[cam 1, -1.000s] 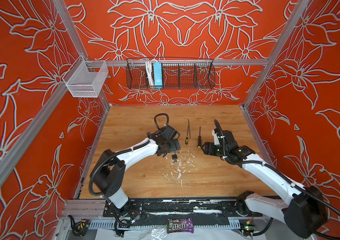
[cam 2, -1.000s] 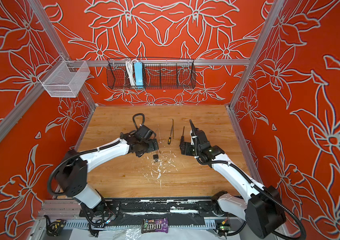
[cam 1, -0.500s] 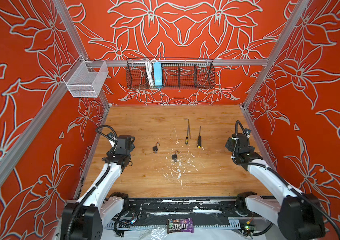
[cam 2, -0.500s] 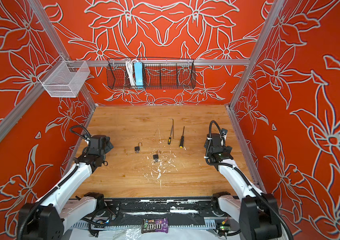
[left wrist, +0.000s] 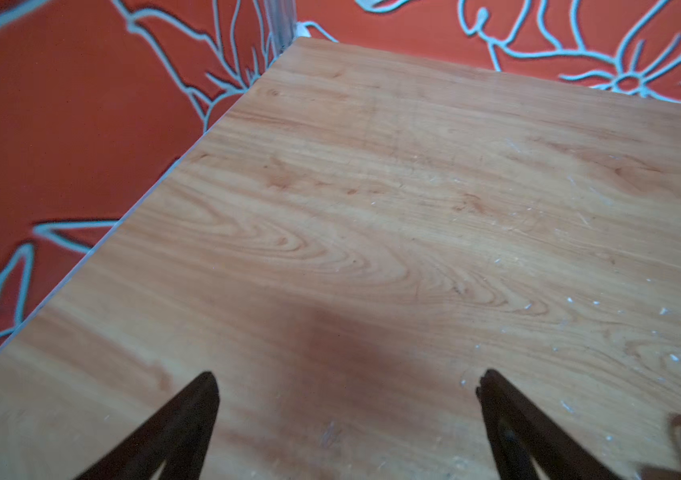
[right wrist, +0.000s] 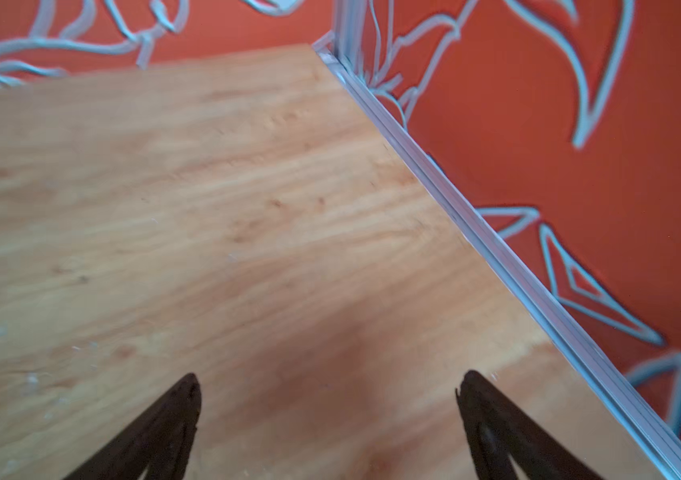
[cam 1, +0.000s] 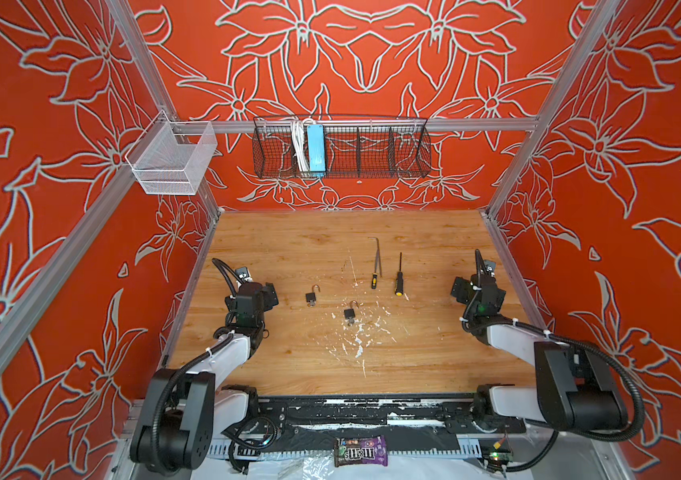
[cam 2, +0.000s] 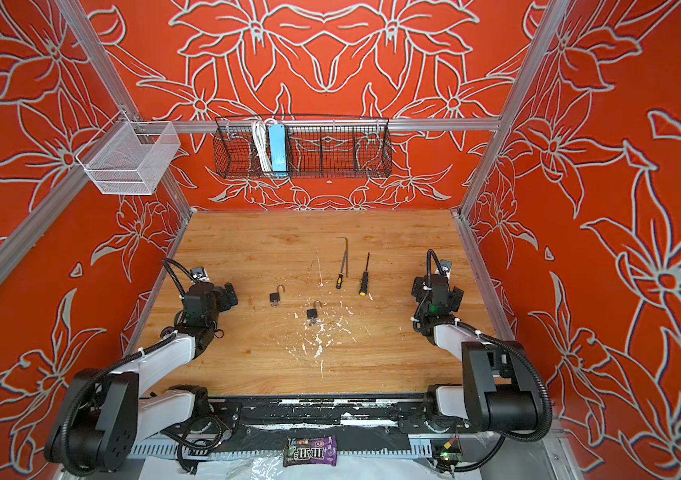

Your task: Unlock with the key

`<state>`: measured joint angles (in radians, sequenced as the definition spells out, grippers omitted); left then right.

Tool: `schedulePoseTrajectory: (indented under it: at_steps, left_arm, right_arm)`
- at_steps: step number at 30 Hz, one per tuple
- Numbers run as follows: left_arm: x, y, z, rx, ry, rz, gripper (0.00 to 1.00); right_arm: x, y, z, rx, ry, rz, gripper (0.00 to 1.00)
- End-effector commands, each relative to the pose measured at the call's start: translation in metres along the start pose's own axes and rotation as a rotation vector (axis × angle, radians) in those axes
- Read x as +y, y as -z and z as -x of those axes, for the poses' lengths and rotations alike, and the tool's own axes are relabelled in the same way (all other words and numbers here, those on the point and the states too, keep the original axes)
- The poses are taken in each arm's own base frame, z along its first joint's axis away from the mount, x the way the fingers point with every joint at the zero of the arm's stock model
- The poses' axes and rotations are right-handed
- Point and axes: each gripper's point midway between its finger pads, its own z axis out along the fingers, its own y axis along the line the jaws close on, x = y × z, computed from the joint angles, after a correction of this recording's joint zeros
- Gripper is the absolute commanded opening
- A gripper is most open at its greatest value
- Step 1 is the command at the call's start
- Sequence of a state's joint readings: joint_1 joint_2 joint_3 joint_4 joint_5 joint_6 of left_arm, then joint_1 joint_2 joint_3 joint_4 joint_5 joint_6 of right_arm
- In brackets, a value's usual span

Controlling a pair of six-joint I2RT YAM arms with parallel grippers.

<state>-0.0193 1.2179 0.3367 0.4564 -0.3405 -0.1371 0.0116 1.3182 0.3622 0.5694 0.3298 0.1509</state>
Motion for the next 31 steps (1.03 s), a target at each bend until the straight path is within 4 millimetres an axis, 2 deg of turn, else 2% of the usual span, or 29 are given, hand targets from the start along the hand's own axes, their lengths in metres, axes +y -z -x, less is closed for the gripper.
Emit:
schedulePoseTrajectory:
  at_steps: [1,4,6,7,31]
  left_arm:
    - [-0.019,-0.004,0.005,-0.065,-0.042,-0.107,0.98]
    - [-0.025,-0.007,0.001,-0.076,-0.057,-0.141,0.98]
    - [-0.028,-0.012,0.0,-0.03,-0.072,-0.145,0.98]
    - [-0.027,-0.015,0.001,-0.02,-0.068,-0.127,0.98]
    - [-0.023,-0.017,0.0,-0.006,-0.056,-0.113,0.98]
  right_arm:
    - [0.027,0.011,0.005,-0.125,0.056,0.184,0.97]
    - [0.031,0.005,0.002,-0.145,0.06,0.202,0.97]
    - [0.041,-0.003,-0.001,-0.064,0.111,0.206,0.97]
    - [0.043,-0.002,-0.001,-0.076,0.122,0.204,0.97]
    - [0.043,-0.001,0.0,-0.08,0.123,0.205,0.97]
